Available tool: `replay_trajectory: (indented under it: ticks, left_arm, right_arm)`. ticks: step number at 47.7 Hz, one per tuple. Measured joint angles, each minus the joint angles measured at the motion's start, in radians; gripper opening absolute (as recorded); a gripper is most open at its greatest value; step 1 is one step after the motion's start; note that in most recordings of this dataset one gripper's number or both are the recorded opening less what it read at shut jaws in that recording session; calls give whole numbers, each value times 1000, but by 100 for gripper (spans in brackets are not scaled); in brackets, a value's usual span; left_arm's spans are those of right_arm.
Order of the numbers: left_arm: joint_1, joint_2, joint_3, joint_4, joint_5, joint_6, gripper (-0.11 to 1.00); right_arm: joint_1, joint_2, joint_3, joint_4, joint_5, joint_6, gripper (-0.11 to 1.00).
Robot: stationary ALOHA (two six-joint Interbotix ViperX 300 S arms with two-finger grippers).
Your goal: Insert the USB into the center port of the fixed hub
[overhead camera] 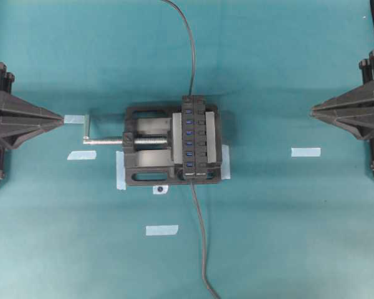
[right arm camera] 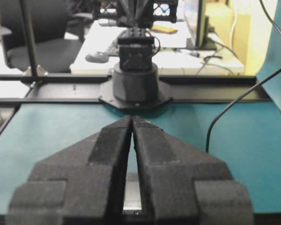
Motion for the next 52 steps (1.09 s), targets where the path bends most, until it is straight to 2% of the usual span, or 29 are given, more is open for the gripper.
replay_trajectory:
  ticks: [2,7,12,16,24,31,42,52]
  left_arm:
    - [-2,0,0,2,0,-3,12]
    - [-29,2,11,3,0,-35,1]
    - [-35,3,12,2,6,-43,1]
    - [-35,2,12,2,32,-43,1]
    - [-35,-2,6,3,129,-43,1]
    - [-35,0,2,3,187,-44,1]
    - [-35,2,2,3,219,-44,1]
    - [-35,6,-11,3,299,-44,1]
  right_arm:
    - [0,-2,0,2,0,0,15]
    - [-2,-15,17,34,0,14,2]
    - [-5,-37,26,77,23,75,-1]
    - [-5,-43,25,87,60,123,-1]
    - [-12,-34,17,84,186,143,-1]
    - [-49,-12,-8,83,284,143,-1]
    - [-110,63,-64,21,434,143,-1]
    - [-124,146,-118,6,534,144,-1]
